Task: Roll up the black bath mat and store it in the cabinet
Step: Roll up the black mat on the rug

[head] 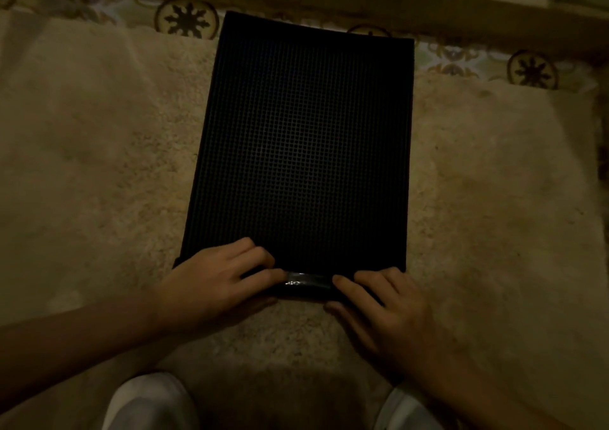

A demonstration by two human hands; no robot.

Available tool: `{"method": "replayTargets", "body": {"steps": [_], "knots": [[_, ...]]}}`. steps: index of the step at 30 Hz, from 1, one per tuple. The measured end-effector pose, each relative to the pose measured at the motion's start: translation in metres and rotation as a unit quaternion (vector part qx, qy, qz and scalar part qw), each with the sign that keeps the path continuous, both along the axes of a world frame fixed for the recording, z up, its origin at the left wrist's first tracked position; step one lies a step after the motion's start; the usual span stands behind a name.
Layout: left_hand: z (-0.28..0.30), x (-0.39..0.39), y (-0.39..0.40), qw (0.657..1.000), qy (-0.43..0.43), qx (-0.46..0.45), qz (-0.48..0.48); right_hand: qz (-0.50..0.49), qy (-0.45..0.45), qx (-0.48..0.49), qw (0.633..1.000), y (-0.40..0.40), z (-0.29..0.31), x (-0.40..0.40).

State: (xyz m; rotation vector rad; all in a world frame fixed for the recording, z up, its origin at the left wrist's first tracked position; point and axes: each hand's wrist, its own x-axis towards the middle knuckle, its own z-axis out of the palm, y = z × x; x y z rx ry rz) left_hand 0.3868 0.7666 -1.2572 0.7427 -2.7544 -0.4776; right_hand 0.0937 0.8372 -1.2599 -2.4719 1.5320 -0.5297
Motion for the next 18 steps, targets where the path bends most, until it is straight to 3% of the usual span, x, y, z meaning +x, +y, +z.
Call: {"method": "replayTargets", "body": {"steps": [8, 18], "knots": [[0.004, 0.004, -0.007, 1.0, 0.009, 0.01, 0.02, 0.058, -0.009, 0.01, 0.998, -0.029, 0.007, -0.007], [0.007, 0.007, -0.034, 0.999, 0.004, 0.04, -0.027, 0.114, -0.033, -0.009, 0.993, -0.06, 0.006, -0.021]]}}
